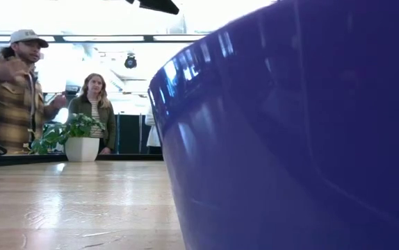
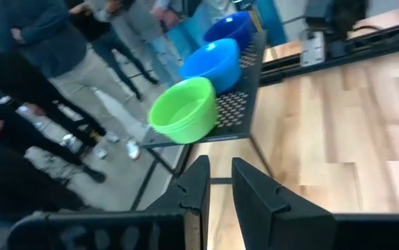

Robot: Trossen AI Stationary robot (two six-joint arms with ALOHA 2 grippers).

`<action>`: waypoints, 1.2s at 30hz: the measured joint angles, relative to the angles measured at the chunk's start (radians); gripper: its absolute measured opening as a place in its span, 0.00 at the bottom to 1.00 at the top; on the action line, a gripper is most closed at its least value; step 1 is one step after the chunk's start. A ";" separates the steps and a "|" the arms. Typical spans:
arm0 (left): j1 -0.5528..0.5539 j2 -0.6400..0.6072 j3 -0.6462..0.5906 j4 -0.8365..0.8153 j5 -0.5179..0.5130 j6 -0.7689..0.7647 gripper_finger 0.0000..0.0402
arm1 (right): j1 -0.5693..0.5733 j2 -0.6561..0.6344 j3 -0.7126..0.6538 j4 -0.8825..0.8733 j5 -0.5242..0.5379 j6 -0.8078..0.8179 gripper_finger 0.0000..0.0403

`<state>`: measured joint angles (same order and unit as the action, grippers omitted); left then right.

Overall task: Pick & Place Mini bowls
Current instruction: Stack the violet bowl on top of the violet bowl on the shelf

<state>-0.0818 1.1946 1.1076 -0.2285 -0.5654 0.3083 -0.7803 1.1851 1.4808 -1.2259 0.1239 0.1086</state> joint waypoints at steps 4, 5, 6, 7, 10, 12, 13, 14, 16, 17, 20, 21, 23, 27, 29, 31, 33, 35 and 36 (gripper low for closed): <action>0.000 0.000 0.000 -0.001 0.054 0.009 0.14 | 0.076 -0.049 -0.009 -0.006 -0.064 -0.004 0.25; 0.000 0.000 0.000 -0.002 0.065 0.009 0.14 | 0.098 -0.059 -0.011 -0.006 -0.068 -0.004 0.25; 0.000 0.000 0.000 -0.004 0.078 0.009 0.14 | 0.124 -0.069 -0.013 -0.005 -0.070 -0.005 0.24; 0.000 0.000 0.000 -0.006 0.084 0.010 0.14 | 0.148 -0.078 -0.014 -0.006 -0.070 -0.004 0.23; 0.000 0.000 0.000 -0.009 0.096 0.011 0.14 | 0.222 -0.104 -0.014 -0.005 -0.072 0.000 0.21; -0.001 0.000 0.000 -0.029 0.121 0.030 0.14 | 0.275 -0.121 -0.014 -0.005 -0.072 0.016 0.19; -0.002 0.000 0.000 -0.044 0.148 0.046 0.14 | 0.303 -0.127 -0.015 -0.005 -0.072 0.020 0.17; -0.005 0.000 0.000 -0.060 0.179 0.061 0.14 | 0.335 -0.133 -0.017 -0.004 -0.072 0.026 0.16; -0.015 0.000 0.000 -0.088 0.252 0.074 0.14 | 0.402 -0.141 -0.026 -0.002 -0.071 0.042 0.12; -0.024 0.000 0.000 -0.096 0.279 0.076 0.14 | 0.437 -0.143 -0.033 -0.002 -0.071 0.052 0.10; -0.063 0.000 0.000 -0.118 0.304 0.075 0.14 | 0.555 -0.145 -0.056 0.007 -0.043 0.090 0.03; -0.078 0.000 0.000 -0.124 0.304 0.076 0.14 | 0.597 -0.145 -0.067 0.014 -0.030 0.105 0.03; -0.114 0.000 0.000 -0.141 0.304 0.081 0.14 | 0.677 -0.143 -0.093 0.037 -0.007 0.127 0.02; -0.181 0.000 -0.001 -0.151 0.305 0.078 0.14 | 0.835 -0.143 -0.151 0.102 0.007 0.152 0.02; -0.210 0.000 -0.001 -0.151 0.304 0.070 0.14 | 0.910 -0.145 -0.186 0.157 0.008 0.157 0.02; -0.233 0.001 -0.001 -0.150 0.303 0.057 0.14 | 0.979 -0.139 -0.221 0.212 0.009 0.179 0.02; -0.252 0.003 -0.006 -0.149 0.303 0.040 0.14 | 1.042 -0.132 -0.257 0.279 0.009 0.204 0.02; -0.267 0.005 -0.018 -0.150 0.304 0.017 0.14 | 1.096 -0.119 -0.293 0.348 0.009 0.233 0.02; -0.273 0.005 -0.023 -0.157 0.304 0.007 0.14 | 1.122 -0.112 -0.311 0.381 0.009 0.237 0.02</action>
<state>-0.3550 1.1999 1.0848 -0.3850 -0.2613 0.3157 0.3416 1.0727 1.1703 -0.8446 0.1327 0.3457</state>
